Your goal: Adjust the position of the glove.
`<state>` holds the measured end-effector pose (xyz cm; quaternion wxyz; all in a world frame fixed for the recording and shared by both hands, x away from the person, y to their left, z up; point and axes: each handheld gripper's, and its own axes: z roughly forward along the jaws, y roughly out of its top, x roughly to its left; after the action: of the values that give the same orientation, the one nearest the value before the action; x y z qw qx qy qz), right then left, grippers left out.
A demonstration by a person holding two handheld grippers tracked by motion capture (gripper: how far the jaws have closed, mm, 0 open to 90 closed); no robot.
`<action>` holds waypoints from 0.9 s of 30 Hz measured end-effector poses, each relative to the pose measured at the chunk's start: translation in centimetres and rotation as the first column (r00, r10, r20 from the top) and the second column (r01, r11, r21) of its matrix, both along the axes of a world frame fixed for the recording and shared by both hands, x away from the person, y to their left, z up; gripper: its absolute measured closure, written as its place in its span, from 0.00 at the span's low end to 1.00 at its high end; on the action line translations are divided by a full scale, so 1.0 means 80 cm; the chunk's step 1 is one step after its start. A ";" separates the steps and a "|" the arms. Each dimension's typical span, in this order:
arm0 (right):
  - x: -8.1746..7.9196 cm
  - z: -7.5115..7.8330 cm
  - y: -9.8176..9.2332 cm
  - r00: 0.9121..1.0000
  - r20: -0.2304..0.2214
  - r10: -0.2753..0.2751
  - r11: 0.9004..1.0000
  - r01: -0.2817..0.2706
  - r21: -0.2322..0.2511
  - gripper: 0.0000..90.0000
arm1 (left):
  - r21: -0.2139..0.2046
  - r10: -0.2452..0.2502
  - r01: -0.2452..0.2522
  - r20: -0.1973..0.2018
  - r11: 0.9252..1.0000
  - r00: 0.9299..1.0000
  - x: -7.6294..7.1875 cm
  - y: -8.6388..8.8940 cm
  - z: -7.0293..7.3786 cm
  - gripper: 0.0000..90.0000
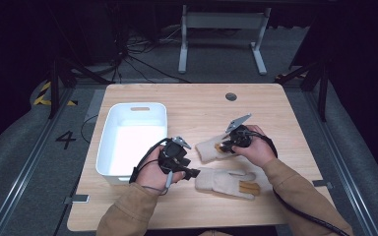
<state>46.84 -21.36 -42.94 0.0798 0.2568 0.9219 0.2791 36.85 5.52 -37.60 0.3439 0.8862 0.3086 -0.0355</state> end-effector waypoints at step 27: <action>-0.071 0.086 -0.033 0.983 0.103 -0.150 0.982 0.137 0.127 0.87 | -0.028 -0.036 0.036 0.025 0.999 0.999 0.015 -0.022 0.010 0.51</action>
<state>41.17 -23.96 -36.09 0.1357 0.3110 0.8767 0.3410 38.08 3.77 -36.81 0.3596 0.8869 0.2878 -0.0355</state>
